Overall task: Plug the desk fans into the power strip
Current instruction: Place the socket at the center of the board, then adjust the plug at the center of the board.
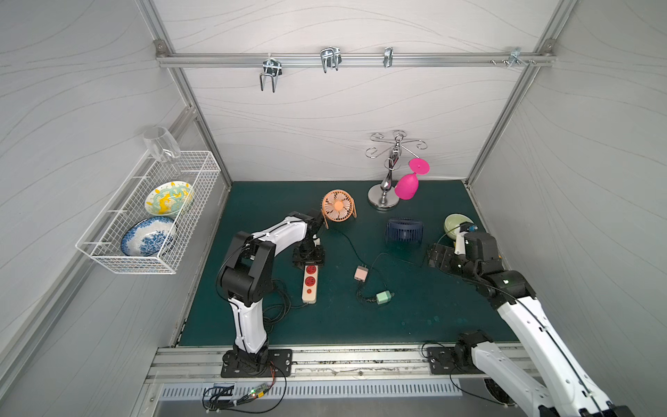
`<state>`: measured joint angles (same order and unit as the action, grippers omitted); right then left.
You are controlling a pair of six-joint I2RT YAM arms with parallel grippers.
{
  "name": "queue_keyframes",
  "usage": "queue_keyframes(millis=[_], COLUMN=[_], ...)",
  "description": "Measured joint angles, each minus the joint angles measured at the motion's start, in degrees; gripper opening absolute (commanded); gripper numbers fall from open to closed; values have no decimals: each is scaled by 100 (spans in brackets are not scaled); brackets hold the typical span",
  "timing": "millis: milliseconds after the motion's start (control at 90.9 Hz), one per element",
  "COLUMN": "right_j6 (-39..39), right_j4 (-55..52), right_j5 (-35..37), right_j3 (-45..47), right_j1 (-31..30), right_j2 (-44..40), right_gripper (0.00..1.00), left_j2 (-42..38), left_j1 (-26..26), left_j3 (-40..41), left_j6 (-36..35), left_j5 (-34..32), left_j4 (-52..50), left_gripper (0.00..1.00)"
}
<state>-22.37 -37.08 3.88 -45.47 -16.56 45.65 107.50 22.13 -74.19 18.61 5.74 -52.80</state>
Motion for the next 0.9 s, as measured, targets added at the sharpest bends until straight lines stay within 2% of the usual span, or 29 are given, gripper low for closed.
queue_keyframes(millis=[165, 308, 517, 671, 902], right_j6=[144, 337, 560, 699, 787], right_j4=[-48, -101, -118, -144, -310], right_j5=[-116, -160, -273, -382, -509], right_j3=[-160, -306, -511, -708, -975], right_j1=[-546, -1060, -1626, -1963, -2365], right_j2=[232, 570, 1093, 1626, 2133], right_gripper=[99, 99, 99, 99, 99], left_j2=[-651, -1292, -1853, -2310, -2846], left_j1=[2, 0, 0, -50, -514], left_j3=[4, 87, 575, 922, 1014], left_j6=[-173, -503, -1143, -1626, -1952], left_j5=[-155, -389, -802, -804, -647], left_j4=[57, 232, 581, 688, 841], left_gripper=[88, 100, 100, 100, 100])
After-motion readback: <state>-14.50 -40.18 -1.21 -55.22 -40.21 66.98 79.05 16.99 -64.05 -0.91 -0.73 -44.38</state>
